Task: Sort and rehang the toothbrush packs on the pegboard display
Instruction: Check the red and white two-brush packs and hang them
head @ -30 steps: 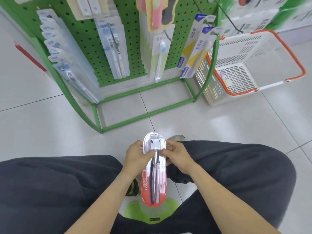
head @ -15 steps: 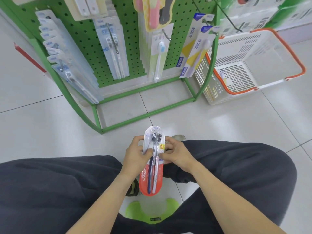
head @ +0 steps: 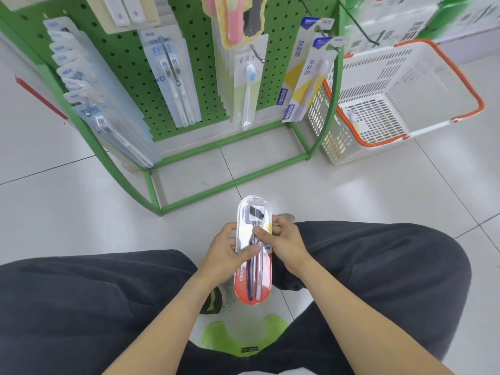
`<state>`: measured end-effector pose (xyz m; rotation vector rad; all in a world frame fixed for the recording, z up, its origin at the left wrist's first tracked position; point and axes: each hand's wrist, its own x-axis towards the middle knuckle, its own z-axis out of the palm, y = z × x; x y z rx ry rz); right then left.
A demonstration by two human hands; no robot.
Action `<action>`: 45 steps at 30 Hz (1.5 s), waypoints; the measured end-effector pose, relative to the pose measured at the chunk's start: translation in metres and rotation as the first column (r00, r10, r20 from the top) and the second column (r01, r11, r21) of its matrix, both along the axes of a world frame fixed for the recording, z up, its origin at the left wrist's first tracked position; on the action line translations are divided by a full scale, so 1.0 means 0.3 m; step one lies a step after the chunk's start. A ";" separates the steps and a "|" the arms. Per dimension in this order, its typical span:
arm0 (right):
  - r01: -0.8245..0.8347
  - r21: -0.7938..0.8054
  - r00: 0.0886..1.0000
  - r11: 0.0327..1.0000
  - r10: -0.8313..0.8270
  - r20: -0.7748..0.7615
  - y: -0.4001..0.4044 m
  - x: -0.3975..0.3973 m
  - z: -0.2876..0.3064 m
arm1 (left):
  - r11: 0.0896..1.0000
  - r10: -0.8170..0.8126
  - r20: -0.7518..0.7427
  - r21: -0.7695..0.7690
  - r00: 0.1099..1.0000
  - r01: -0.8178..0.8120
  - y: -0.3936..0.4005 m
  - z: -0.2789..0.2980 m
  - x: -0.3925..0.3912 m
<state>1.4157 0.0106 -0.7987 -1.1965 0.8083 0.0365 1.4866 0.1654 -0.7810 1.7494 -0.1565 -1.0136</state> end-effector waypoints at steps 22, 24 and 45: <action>-0.309 -0.028 0.948 0.951 0.310 0.072 -0.023 0.007 0.007 | 0.904 0.427 -0.109 0.067 0.898 -0.422 -0.023 -0.047 -0.012; -0.278 -0.090 0.958 0.956 0.283 0.049 -0.015 0.007 -0.003 | 0.916 0.401 -0.109 0.053 0.909 -0.398 -0.021 -0.047 -0.013; -0.264 -0.121 0.964 0.957 0.264 -0.019 -0.056 0.006 -0.018 | 0.988 0.134 -0.087 0.090 0.987 -0.127 -0.033 -0.022 -0.047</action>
